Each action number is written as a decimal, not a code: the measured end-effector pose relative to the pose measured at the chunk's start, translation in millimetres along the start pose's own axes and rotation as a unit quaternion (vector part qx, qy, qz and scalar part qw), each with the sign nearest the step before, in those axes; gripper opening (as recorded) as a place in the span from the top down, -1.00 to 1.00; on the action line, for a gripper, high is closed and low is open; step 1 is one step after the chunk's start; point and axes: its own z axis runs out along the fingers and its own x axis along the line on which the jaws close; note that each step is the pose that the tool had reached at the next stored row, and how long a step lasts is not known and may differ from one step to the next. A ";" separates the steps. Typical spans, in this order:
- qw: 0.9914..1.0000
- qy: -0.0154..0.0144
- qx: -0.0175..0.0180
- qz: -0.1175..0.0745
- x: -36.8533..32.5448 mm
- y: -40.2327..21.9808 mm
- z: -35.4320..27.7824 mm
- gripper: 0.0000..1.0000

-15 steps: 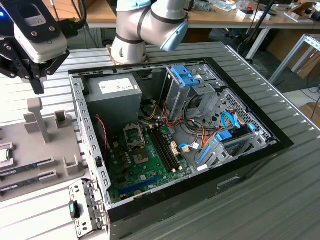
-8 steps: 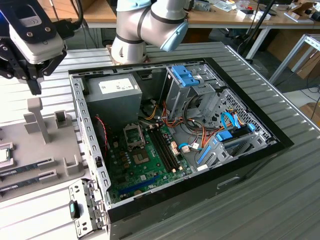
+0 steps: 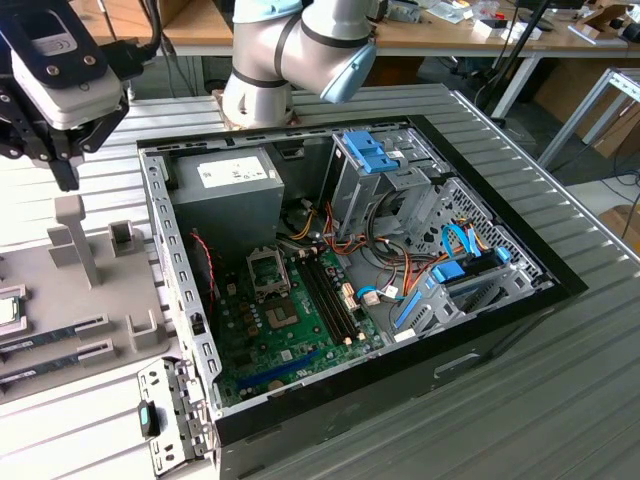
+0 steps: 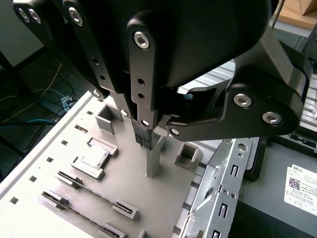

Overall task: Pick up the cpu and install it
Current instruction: 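Reach for the cpu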

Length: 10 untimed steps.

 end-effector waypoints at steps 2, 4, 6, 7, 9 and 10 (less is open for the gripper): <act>1.000 0.000 0.000 0.000 0.6 0.0 0.1 0.79; 1.000 0.000 0.000 0.000 1.2 -0.1 0.2 0.79; 1.000 0.000 0.000 0.000 1.8 -0.1 0.3 0.79; 1.000 0.000 0.000 0.000 2.2 -0.2 0.4 0.79; 1.000 0.000 0.000 0.000 3.1 -0.2 0.5 0.79; 1.000 0.000 0.000 0.000 3.5 -0.3 0.5 0.79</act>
